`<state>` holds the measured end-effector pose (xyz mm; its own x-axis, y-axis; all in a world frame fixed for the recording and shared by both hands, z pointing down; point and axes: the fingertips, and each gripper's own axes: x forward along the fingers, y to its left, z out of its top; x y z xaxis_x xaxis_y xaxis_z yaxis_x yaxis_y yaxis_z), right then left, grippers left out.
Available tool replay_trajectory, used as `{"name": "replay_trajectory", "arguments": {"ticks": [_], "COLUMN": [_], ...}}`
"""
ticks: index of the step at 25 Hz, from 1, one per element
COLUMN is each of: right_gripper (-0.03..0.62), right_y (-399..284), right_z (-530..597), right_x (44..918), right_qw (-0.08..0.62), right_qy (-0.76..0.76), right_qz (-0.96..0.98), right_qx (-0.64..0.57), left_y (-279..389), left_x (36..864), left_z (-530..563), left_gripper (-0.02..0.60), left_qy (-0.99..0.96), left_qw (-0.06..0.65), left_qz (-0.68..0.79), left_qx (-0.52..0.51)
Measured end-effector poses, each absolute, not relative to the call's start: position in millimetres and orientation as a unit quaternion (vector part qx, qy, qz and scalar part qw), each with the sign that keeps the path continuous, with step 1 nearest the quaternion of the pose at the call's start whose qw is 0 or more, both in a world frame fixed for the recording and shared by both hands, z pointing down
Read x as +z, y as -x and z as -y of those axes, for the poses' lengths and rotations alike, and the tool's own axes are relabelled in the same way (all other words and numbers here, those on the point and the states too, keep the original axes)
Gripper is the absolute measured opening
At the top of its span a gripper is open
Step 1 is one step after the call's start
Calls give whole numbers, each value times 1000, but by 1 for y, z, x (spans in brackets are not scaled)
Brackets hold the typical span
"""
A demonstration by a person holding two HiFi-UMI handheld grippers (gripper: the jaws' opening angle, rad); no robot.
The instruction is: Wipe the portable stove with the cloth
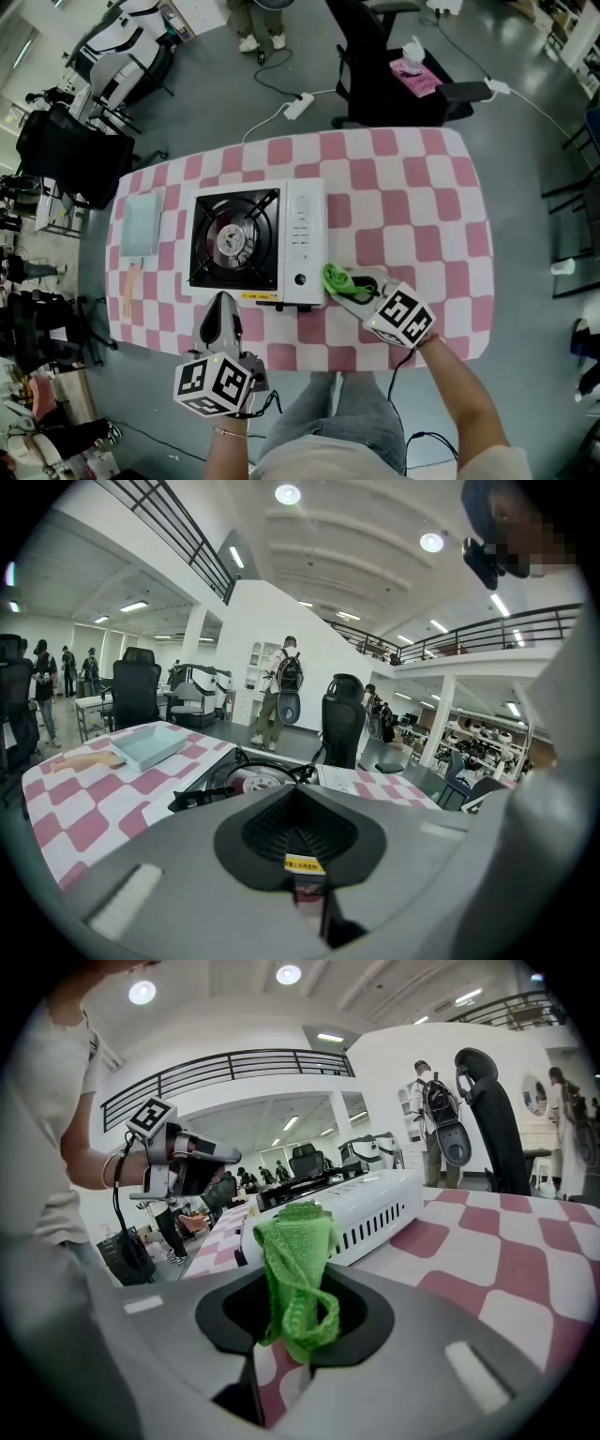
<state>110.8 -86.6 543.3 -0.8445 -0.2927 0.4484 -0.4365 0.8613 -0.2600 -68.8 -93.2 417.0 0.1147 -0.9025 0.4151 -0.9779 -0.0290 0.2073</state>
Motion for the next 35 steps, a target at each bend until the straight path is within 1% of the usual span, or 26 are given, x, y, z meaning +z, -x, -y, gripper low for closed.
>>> {"name": "replay_trajectory", "arguments": {"ticks": [22,30,35], "right_gripper": [106,106,106], "right_y": [-109,-110,-121], "right_z": [44,45,47], "right_x": [543,542,537], "right_qw": [194,200,196], "right_qy": [-172,-188,-228], "right_qz": [946,941,931], "right_qx": [194,196,207], "left_y": [52,52,62], "left_x": [415,415,412], "left_z": [92,90,89], "left_gripper": [0,0,0], "left_qy": [-731,-733,-729], "left_qw": [220,224,228], "left_qz": [640,636,642], "left_qx": [88,83,71]}}
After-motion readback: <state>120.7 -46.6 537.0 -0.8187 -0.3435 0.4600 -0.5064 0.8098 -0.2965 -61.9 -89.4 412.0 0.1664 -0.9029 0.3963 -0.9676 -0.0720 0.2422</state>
